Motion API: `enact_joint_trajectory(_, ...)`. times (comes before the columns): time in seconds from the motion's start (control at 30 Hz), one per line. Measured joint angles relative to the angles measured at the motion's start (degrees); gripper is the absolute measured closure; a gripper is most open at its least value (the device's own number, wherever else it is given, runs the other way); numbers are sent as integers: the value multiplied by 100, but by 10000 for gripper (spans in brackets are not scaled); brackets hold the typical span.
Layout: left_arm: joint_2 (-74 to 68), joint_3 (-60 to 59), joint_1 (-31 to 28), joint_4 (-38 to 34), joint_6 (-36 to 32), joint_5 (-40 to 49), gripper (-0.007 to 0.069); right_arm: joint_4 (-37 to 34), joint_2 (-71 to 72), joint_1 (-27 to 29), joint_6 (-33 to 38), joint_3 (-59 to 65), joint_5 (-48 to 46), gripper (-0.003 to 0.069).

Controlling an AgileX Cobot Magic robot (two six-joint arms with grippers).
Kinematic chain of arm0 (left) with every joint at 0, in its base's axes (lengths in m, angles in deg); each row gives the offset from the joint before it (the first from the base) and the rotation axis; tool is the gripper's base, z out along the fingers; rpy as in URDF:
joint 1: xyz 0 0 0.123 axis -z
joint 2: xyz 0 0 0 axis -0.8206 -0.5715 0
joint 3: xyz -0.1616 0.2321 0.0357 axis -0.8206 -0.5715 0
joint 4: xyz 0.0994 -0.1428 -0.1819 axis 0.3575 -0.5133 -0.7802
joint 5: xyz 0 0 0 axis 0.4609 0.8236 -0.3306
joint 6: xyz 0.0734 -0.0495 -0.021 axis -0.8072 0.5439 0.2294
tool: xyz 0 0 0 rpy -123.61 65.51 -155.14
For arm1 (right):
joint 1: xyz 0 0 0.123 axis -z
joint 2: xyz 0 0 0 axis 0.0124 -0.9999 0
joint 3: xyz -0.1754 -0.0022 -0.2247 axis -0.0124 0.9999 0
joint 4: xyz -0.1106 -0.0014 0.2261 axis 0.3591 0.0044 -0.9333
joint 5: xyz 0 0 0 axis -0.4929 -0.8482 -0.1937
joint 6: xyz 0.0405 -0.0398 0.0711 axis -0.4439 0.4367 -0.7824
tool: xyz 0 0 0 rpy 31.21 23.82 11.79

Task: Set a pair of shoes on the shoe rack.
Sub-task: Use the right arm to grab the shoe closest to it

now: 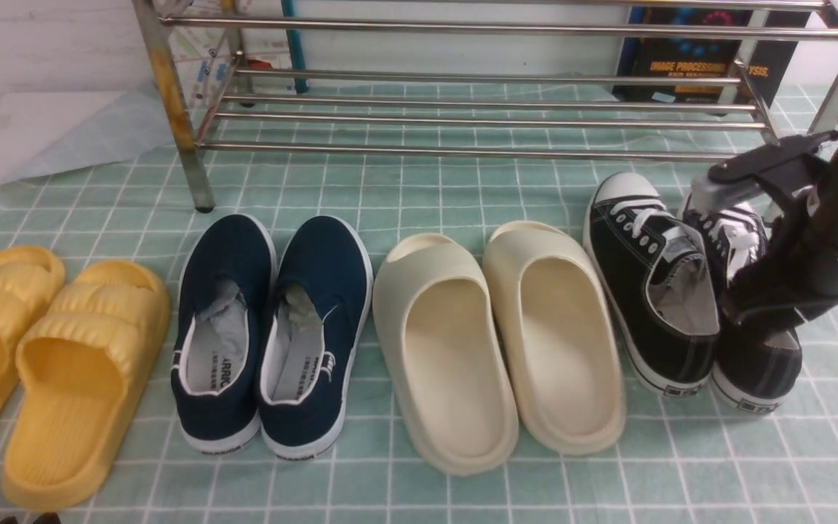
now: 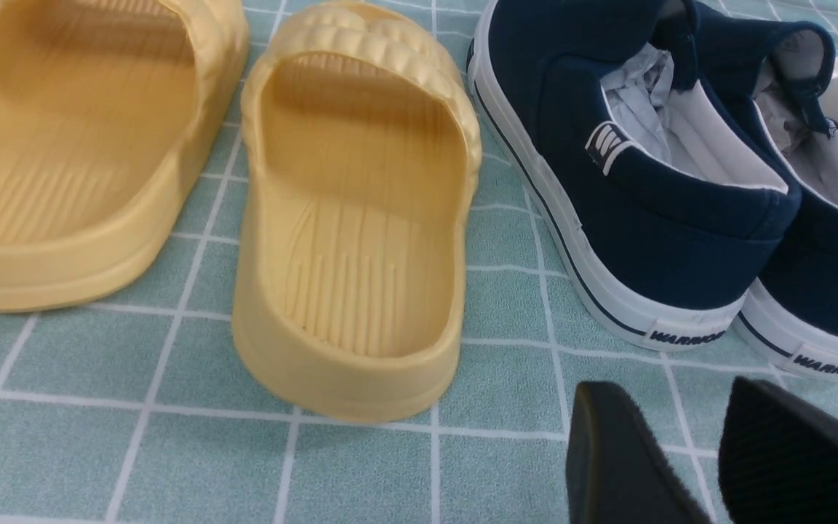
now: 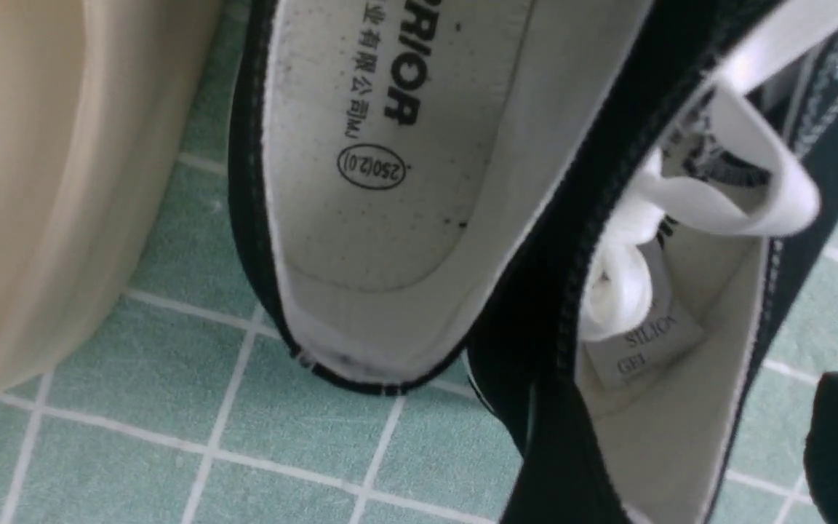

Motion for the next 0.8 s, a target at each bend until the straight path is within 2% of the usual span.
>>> enact_joint_trajectory(0.2, 0, 0, 0, 0, 0, 0, 386, -86, -321, 0, 346, 125, 331, 263)
enact_joint_trajectory(0.27, 0, 0, 0, 0, 0, 0, 386, -130, -439, 0, 359, 125, 402, 311)
enact_joint_trajectory(0.33, 0, 0, 0, 0, 0, 0, 386, -158, -544, 0, 359, 125, 441, 363)
enact_joint_trajectory(0.37, 0, 0, 0, 0, 0, 0, 386, -208, -601, 0, 359, 120, 446, 427)
enact_joint_trajectory(0.4, 0, 0, 0, 0, 0, 0, 386, -228, -608, -6, 359, 120, 446, 461)
enact_joint_trajectory(0.43, 0, 0, 0, 0, 0, 0, 386, -235, -608, -6, 359, 120, 440, 470)
enact_joint_trajectory(0.47, 0, 0, 0, 0, 0, 0, 386, -257, -608, -18, 359, 120, 421, 542)
enact_joint_trajectory(0.5, 0, 0, 0, 0, 0, 0, 386, -257, -600, -21, 359, 120, 415, 576)
enact_joint_trajectory(0.8, 0, 0, 0, 0, 0, 0, 386, -24, -27, 7, 290, -109, -275, 579)
